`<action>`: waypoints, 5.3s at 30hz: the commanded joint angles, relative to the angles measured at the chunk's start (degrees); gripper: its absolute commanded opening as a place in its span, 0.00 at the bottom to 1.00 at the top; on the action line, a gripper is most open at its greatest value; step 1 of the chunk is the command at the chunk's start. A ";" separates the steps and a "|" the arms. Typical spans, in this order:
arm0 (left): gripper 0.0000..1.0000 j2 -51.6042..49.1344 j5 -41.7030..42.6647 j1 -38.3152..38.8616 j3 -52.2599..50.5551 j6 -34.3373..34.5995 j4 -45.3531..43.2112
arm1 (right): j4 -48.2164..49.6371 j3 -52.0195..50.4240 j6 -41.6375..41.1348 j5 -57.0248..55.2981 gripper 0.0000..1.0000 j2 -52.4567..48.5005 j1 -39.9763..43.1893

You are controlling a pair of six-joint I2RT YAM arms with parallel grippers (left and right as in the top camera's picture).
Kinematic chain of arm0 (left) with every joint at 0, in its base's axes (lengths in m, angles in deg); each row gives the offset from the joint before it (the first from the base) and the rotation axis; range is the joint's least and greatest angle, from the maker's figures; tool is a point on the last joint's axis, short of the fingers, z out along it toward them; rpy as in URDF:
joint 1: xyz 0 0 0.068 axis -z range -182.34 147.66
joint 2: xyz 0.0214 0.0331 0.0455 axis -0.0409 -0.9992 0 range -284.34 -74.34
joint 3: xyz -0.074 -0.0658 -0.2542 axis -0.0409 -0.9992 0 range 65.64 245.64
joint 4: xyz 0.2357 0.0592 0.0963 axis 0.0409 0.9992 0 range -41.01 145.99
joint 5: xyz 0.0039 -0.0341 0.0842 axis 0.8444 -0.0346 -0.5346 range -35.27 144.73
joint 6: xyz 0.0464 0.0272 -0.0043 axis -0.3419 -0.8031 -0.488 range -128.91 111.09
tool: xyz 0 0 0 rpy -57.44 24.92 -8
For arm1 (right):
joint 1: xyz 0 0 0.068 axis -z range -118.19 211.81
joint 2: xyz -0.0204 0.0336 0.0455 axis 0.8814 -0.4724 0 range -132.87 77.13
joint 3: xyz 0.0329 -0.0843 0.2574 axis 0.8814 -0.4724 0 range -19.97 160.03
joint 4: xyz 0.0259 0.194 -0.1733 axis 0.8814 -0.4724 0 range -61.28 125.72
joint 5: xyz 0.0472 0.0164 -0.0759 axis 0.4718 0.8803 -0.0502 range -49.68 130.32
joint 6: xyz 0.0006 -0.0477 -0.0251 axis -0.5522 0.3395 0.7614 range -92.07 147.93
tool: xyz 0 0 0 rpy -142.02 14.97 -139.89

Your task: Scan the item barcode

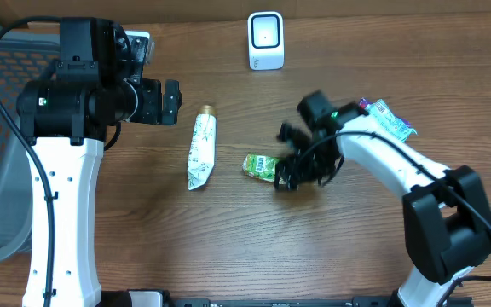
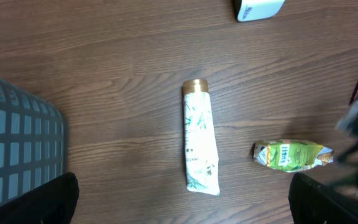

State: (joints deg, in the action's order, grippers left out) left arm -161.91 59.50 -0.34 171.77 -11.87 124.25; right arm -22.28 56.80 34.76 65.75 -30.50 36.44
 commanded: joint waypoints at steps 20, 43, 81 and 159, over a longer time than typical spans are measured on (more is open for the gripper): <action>1.00 -0.17 0.61 -0.11 0.48 0.37 -0.09 | 0.66 3.43 14.43 14.27 0.70 -5.79 1.79; 0.99 -0.17 0.61 0.24 0.48 0.37 -0.11 | -0.85 3.43 -2.08 -1.57 0.70 5.66 0.59; 0.99 -0.17 0.61 0.28 0.48 0.37 -0.09 | 8.00 -4.33 12.11 18.36 0.04 -6.60 4.44; 1.00 -0.17 0.63 0.28 0.48 0.37 -0.09 | 10.78 -4.07 12.37 7.28 0.34 -9.46 1.90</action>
State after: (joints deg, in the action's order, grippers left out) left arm -161.91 59.50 -0.28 171.77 -11.87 124.23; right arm -11.13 52.62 48.53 72.09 -38.46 39.31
